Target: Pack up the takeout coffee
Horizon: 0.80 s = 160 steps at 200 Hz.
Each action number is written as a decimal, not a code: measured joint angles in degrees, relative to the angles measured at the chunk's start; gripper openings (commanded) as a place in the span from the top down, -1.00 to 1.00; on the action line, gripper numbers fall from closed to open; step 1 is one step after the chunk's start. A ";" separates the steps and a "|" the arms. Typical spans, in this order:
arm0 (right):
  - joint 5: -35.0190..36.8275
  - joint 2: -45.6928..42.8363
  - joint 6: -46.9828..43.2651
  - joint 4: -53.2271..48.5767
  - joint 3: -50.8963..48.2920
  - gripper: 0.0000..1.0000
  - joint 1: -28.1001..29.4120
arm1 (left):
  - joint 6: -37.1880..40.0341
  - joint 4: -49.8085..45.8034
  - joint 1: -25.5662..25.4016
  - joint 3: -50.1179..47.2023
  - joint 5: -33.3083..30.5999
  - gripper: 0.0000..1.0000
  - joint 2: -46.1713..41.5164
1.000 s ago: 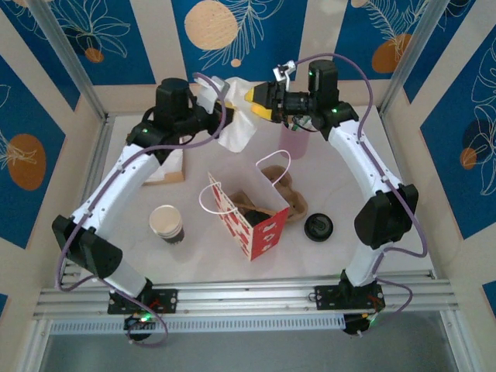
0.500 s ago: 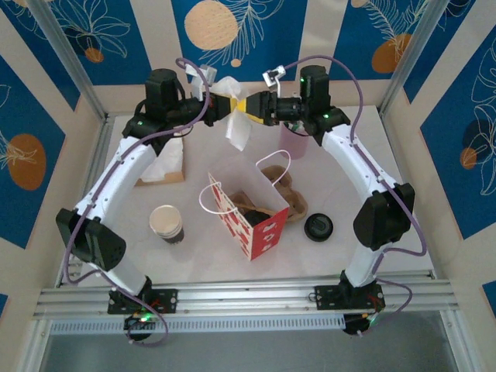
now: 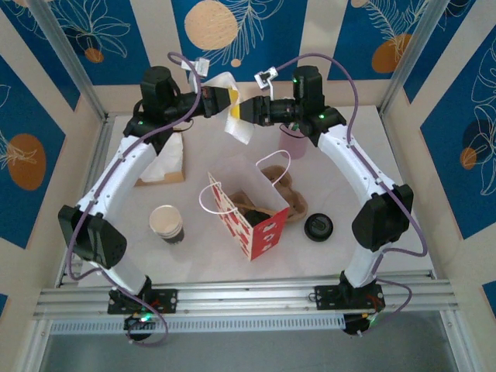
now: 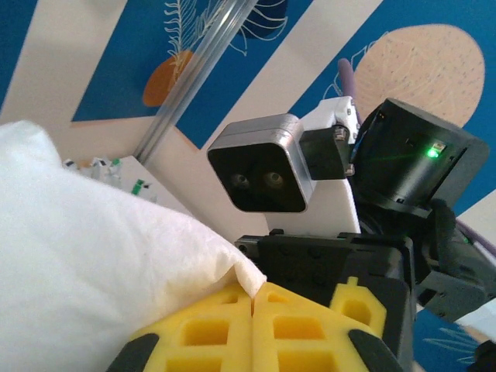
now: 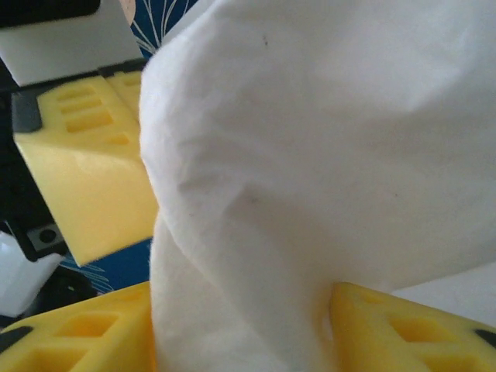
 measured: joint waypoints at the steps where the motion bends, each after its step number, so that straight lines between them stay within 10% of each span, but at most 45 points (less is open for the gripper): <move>1: 0.07 0.00 0.22 -0.02 0.00 0.06 0.02 | -0.15 0.11 0.00 -0.07 0.02 1.00 0.00; 16: 0.22 0.02 0.15 -0.02 0.11 0.39 0.15 | -2.14 1.88 0.00 -1.25 0.35 0.99 0.09; 51: 1.42 0.04 -1.38 -1.70 0.66 0.99 0.90 | -3.56 2.75 0.04 -2.58 -0.44 0.23 0.09; 107: 7.63 -1.90 -5.49 -9.73 1.20 1.00 2.36 | -0.22 -1.31 0.94 -3.39 -5.14 -0.98 -2.54; 160: 16.59 -11.23 -12.15 -19.32 1.07 1.00 7.63 | 5.70 -11.23 1.60 -5.11 -14.14 -1.00 -13.99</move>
